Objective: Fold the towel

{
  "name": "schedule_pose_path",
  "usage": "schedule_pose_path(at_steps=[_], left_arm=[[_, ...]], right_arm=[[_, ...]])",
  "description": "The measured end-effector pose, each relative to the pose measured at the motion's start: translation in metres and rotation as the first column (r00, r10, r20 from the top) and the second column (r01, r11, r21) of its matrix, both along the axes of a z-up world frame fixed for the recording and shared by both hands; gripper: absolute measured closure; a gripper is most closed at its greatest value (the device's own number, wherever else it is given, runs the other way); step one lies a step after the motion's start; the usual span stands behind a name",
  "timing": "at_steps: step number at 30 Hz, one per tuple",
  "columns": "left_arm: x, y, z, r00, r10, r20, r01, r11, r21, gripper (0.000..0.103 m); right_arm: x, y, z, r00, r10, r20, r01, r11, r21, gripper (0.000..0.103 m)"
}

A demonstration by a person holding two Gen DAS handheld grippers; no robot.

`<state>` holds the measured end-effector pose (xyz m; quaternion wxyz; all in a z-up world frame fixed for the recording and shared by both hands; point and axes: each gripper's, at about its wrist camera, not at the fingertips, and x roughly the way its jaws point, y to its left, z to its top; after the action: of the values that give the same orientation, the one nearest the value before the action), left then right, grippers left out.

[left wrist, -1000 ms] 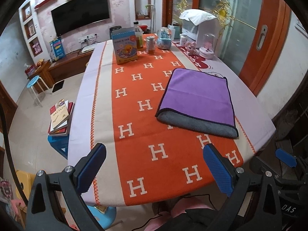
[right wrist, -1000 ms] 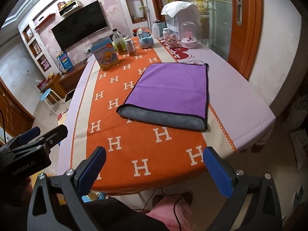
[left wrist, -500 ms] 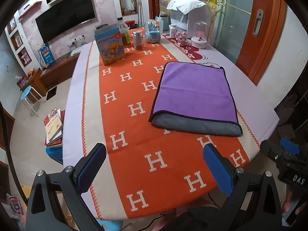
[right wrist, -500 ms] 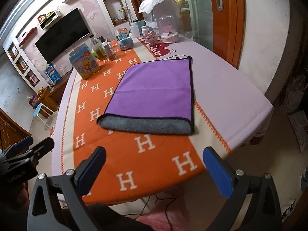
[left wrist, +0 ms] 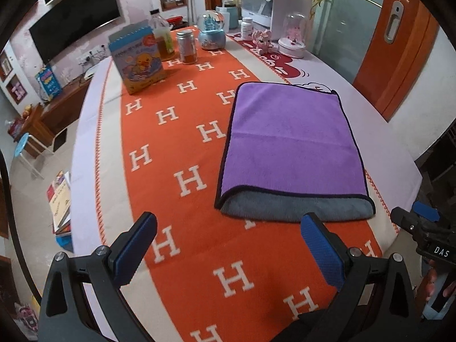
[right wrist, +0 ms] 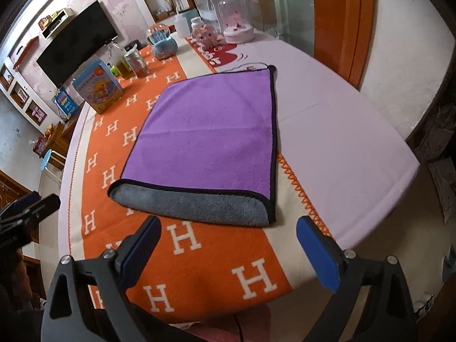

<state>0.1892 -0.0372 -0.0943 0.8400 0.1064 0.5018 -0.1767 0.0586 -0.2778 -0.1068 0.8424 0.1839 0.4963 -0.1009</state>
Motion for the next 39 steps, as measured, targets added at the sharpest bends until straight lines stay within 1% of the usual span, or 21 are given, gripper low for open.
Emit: schedule_pose_path(at_steps=[4,9,14,19,21,26,30,31,35,37,39], left_arm=[[0.022,-0.006,-0.018,0.999,-0.021,-0.028,0.021,1.0,-0.013,0.002],[0.043,-0.015,-0.043,0.997,-0.033,-0.072,0.034,0.999,0.008,0.002],[0.054,-0.022,-0.065,0.993,-0.055,-0.106,0.058,0.998,0.029,0.002],[0.065,-0.028,-0.087,0.988,-0.061,-0.144,0.07,0.996,0.058,0.002],[0.068,-0.03,-0.096,0.985,-0.059,-0.163,0.071,0.995,0.071,0.002],[0.075,-0.033,-0.115,0.978,-0.053,-0.202,0.072,0.994,0.086,0.003],[0.081,-0.034,-0.127,0.971,-0.048,-0.233,0.071,0.993,0.093,0.008],[0.081,-0.034,-0.128,0.97,-0.05,-0.238,0.073,0.993,0.092,0.01],[0.082,-0.035,-0.133,0.966,-0.052,-0.255,0.077,0.993,0.089,0.012],[0.083,-0.036,-0.134,0.964,-0.053,-0.261,0.077,0.993,0.084,0.02],[0.083,-0.036,-0.135,0.962,-0.052,-0.27,0.075,0.994,0.074,0.025]], right_arm=[[0.011,-0.011,-0.016,1.0,0.016,-0.02,-0.015,0.999,0.03,0.011],[0.02,-0.02,-0.034,0.999,0.043,-0.034,-0.041,0.998,0.039,0.015],[0.026,-0.028,-0.049,0.997,0.068,-0.037,-0.065,0.995,0.07,0.022],[0.029,-0.033,-0.062,0.994,0.096,-0.044,-0.092,0.992,0.086,0.025],[0.031,-0.035,-0.066,0.993,0.105,-0.05,-0.1,0.991,0.094,0.029],[0.036,-0.04,-0.076,0.991,0.117,-0.067,-0.108,0.986,0.128,0.044],[0.039,-0.042,-0.082,0.989,0.122,-0.085,-0.109,0.984,0.139,0.05],[0.04,-0.042,-0.082,0.988,0.122,-0.089,-0.109,0.984,0.141,0.053],[0.041,-0.043,-0.085,0.987,0.125,-0.1,-0.11,0.984,0.141,0.061],[0.041,-0.043,-0.085,0.987,0.127,-0.101,-0.113,0.984,0.137,0.064],[0.041,-0.042,-0.084,0.986,0.128,-0.104,-0.114,0.985,0.131,0.068]])
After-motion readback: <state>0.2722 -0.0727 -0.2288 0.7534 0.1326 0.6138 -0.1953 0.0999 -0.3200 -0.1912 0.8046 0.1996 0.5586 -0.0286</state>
